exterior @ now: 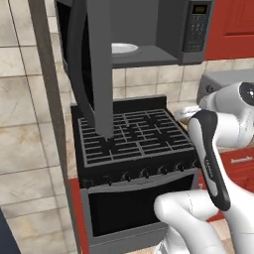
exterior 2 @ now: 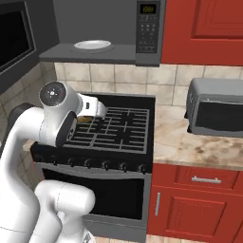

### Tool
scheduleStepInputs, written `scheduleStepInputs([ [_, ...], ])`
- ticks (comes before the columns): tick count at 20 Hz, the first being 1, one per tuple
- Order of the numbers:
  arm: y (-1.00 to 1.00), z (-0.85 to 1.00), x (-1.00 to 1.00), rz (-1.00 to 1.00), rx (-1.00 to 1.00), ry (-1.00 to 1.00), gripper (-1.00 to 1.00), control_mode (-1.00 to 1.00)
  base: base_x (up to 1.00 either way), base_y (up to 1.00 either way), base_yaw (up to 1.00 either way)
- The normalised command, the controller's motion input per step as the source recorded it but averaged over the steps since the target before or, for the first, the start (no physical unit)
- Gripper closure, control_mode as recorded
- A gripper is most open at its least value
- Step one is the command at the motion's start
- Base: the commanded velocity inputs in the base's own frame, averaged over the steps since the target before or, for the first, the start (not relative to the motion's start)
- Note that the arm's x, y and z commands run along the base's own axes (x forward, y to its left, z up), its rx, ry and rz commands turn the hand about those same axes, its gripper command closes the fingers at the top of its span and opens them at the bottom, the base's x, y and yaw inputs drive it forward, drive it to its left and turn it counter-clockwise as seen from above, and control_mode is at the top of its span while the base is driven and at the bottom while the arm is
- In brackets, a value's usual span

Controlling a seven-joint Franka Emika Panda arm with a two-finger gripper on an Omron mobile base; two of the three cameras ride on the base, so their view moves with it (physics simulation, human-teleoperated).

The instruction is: Retrieve the reheated potato from the microwave, then place the potato, cheese, and condiment on the cutting board.

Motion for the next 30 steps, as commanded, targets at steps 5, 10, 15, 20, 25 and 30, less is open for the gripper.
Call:
scheduleStepInputs([
  [5, 0.00, 0.00, 0.00, 0.00, 0.00, 0.00, 1.00, 1.00, 0.06, -0.72, -0.07],
  [10, 0.00, 0.00, 0.00, 0.00, 0.00, 0.00, 1.00, 1.00, 0.05, -0.73, -0.05],
  [15, 0.00, 0.00, 0.00, 0.00, 0.00, 0.00, 1.00, 1.00, 0.05, -0.73, -0.04],
  [20, 0.00, 0.00, 0.00, 0.00, 0.00, 0.00, 1.00, 1.00, 0.08, -0.72, -0.04],
  [25, 0.00, 0.00, 0.00, 0.00, 0.00, 0.00, 1.00, 1.00, 0.15, -0.73, 0.00],
  [30, 0.00, 0.00, 0.00, 0.00, 0.00, 0.00, 1.00, 1.00, 0.20, -0.73, 0.00],
])
